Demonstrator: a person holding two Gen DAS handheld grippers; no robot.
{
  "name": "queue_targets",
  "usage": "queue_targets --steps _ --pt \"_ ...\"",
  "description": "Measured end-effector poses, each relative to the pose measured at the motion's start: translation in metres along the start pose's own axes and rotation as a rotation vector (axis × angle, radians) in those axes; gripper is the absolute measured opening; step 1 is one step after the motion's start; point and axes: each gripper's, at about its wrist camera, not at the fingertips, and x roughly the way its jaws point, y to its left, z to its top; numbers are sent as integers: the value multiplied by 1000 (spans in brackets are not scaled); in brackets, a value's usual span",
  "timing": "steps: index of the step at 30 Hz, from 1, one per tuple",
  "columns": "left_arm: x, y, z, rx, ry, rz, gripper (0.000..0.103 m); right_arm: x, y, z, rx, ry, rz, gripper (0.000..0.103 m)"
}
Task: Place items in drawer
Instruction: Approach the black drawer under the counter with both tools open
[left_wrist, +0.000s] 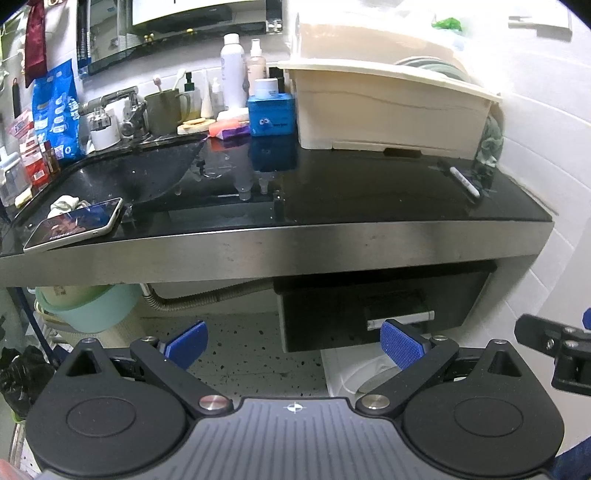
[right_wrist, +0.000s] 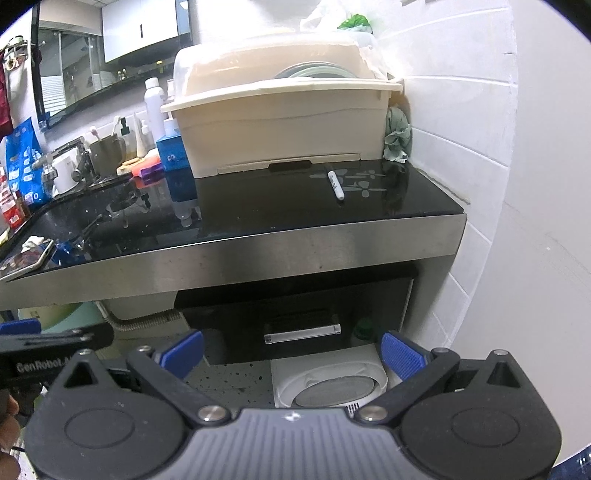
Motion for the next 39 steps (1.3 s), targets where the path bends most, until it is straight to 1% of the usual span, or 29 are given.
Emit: queue_targets --steps 7,13,16,20,27,30,33,37,39 --pt "2 4 2 -16 -11 2 101 1 -1 3 -11 2 -3 103" --pt "8 9 3 -30 -4 -2 101 10 -3 4 -17 21 0 103" --pt "8 11 4 -21 -20 14 101 13 -3 6 -20 24 5 103" --pt "10 10 3 -18 -17 18 101 18 -4 7 -12 30 14 103" --pt "12 5 4 -10 -24 15 101 19 -5 5 -26 24 -2 103" --pt "14 6 5 -3 -46 38 101 20 -5 2 -35 17 -14 103" --pt "16 6 4 1 -45 44 101 22 -7 1 -27 23 -14 103" --pt "23 9 5 -13 -13 27 101 25 -6 0 -38 16 -16 103" --pt "25 9 4 -8 -9 39 101 27 -6 0 -51 6 -18 103"
